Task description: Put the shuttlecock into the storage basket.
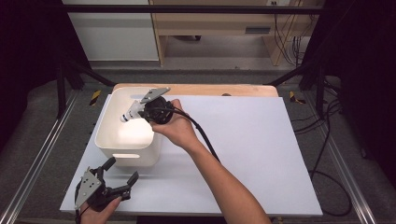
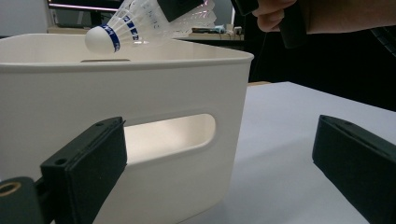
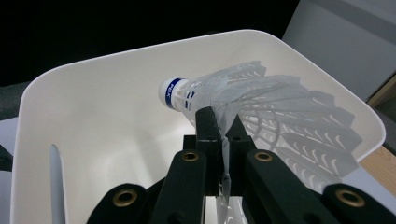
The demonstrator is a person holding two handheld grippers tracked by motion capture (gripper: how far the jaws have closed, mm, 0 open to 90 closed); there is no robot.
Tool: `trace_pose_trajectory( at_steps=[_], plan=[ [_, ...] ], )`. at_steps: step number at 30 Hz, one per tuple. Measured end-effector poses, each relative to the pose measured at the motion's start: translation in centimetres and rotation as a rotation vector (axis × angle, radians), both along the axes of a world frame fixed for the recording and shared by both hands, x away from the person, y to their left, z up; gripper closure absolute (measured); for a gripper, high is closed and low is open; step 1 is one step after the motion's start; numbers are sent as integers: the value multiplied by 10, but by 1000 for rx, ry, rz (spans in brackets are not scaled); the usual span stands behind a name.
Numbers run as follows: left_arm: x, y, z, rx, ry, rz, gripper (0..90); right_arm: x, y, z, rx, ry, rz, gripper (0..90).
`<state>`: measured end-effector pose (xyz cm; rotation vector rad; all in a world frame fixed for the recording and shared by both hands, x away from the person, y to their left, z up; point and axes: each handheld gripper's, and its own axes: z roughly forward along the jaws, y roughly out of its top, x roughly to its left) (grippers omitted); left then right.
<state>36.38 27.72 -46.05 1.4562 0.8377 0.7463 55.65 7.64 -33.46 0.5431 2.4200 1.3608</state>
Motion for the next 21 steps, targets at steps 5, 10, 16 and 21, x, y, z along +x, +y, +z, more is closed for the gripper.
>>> trace_pose_trajectory(
  at_steps=[5, 10, 16, 21],
  plan=[
    [0, 1, 0, 2, 0, 2, 31, 1, 4, -3, 0, 5, 5, 886],
    [0, 1, 0, -3, 0, 0, 31, 2, 7, -4, 0, 7, 7, 886],
    [0, 1, 0, -4, 0, 1, 31, 2, 10, -5, -1, 10, 12, 886],
    [0, 1, 0, -3, 0, 0, 31, 3, 11, -6, -4, 15, 11, 886]
  ],
)
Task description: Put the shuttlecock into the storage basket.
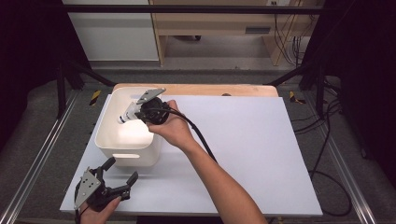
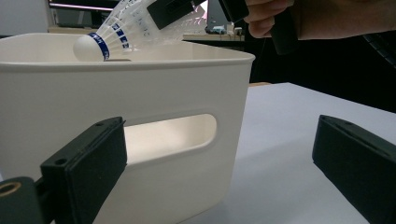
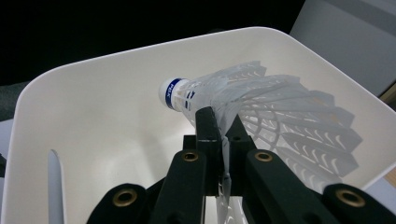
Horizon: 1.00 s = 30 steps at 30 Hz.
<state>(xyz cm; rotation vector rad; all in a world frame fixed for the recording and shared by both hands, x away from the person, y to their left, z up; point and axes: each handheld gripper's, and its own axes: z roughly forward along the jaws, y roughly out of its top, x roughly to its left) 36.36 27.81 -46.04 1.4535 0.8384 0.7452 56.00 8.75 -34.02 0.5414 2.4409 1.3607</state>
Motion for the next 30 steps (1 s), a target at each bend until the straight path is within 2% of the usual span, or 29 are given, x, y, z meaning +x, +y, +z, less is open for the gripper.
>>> trace_pose_trajectory(
  at_steps=[30],
  plan=[
    [0, 0, 0, 0, 0, -1, 32, 2, 4, -4, -8, 10, 7, 885]
  ],
)
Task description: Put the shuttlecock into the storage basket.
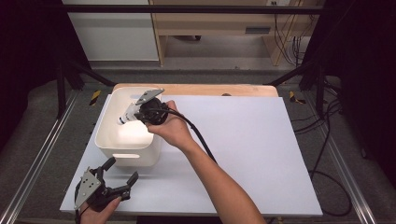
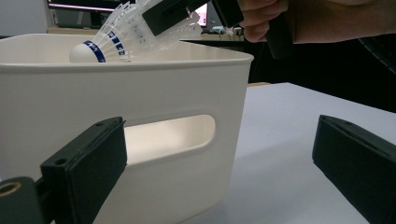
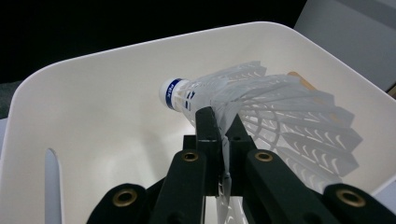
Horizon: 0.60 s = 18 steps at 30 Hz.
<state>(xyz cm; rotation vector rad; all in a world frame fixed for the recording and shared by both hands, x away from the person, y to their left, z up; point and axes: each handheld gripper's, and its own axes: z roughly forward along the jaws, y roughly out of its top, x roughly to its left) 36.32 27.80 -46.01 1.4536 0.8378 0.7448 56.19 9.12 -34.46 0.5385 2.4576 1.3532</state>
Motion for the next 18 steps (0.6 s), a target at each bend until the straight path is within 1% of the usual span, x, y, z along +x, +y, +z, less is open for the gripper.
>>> trace_pose_trajectory(
  at_steps=[10, 18],
  plan=[
    [0, 0, 0, 3, -2, 0, 31, 2, 2, -4, -8, 9, -3, 885],
    [0, 0, 0, 2, -2, 0, 31, 3, 1, -5, -15, 10, -6, 884]
  ],
)
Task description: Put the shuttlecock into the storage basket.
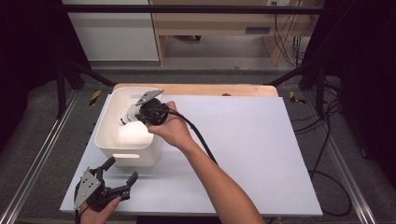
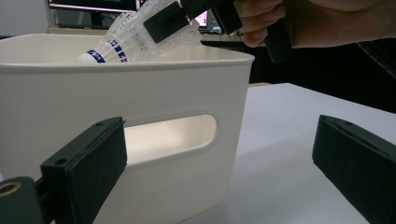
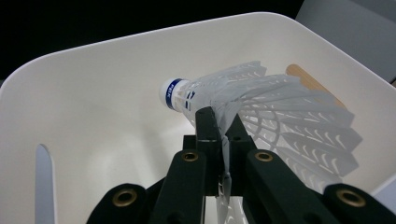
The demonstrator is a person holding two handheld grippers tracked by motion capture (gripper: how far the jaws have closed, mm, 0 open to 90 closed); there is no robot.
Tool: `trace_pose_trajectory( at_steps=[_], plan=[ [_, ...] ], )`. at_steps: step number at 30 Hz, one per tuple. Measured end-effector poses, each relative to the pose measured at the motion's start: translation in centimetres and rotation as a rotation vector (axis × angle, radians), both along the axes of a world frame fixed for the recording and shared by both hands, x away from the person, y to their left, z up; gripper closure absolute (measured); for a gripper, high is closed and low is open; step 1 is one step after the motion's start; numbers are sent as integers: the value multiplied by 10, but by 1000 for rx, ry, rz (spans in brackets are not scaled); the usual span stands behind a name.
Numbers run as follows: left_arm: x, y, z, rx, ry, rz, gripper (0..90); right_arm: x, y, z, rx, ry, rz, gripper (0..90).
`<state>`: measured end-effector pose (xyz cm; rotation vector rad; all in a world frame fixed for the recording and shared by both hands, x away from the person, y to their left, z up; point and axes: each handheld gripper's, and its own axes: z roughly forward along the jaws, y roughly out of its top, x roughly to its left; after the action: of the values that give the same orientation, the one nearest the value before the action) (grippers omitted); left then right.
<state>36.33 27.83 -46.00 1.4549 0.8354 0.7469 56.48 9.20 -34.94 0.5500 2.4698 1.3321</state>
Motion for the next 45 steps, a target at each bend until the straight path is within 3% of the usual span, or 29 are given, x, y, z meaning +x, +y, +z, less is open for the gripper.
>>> trace_pose_trajectory(
  at_steps=[11, 15, 20, 32, 45],
  plan=[
    [0, 1, 0, 1, -2, -1, 31, 1, 1, -4, -19, -1, -6, 858],
    [0, 1, 0, -2, 0, 2, 31, 0, 0, -5, -28, 23, -29, 606],
    [0, 0, 0, -1, -1, -1, 32, -6, -7, 3, -25, 26, -39, 515],
    [0, 0, 0, -1, 0, 2, 31, -22, -26, 25, 35, -1, -45, 470],
    [0, 0, 0, 0, 1, 4, 31, -27, -33, 30, 63, 0, -52, 451]
  ],
)
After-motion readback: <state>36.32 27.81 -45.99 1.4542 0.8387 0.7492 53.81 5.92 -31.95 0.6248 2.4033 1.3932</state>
